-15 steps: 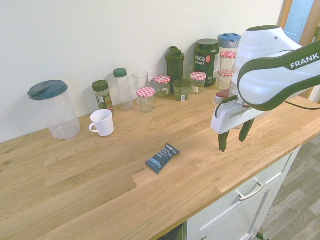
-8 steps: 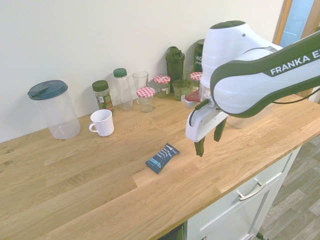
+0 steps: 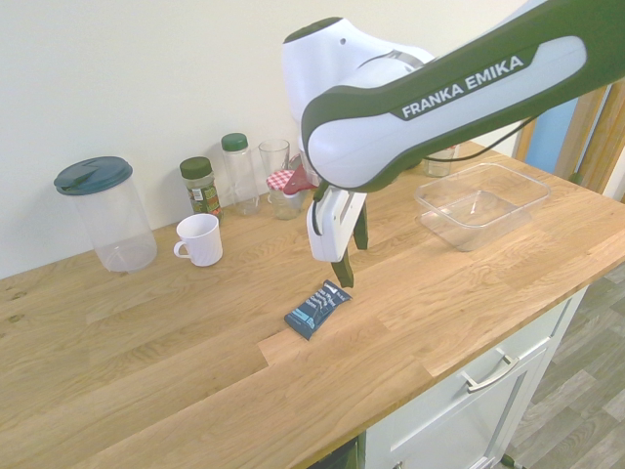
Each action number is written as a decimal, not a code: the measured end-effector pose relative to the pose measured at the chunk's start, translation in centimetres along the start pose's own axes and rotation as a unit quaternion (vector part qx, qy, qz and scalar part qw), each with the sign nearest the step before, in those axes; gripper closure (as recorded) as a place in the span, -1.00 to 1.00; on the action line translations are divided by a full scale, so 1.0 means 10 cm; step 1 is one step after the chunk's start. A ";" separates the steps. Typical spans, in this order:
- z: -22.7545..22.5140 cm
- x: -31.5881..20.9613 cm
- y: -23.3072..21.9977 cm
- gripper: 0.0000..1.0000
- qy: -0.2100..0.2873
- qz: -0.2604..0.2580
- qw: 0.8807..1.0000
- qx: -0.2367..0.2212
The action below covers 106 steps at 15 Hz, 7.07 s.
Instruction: Put the protein bar into the container
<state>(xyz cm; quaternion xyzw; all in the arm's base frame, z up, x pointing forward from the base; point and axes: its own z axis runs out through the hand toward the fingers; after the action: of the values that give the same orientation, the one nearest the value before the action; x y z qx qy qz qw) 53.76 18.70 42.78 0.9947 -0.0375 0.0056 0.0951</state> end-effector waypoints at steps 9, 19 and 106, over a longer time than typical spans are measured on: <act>0.27 0.16 -0.59 -1.00 0.023 -0.175 0.984 -0.012; 0.66 0.64 -0.67 -1.00 0.006 -0.336 0.942 -0.003; 0.68 0.63 3.59 1.00 -0.003 0.056 0.996 0.070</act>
<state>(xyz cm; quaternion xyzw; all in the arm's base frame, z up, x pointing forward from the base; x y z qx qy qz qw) 57.39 -18.20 42.97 0.9953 -0.0933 0.0111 0.0247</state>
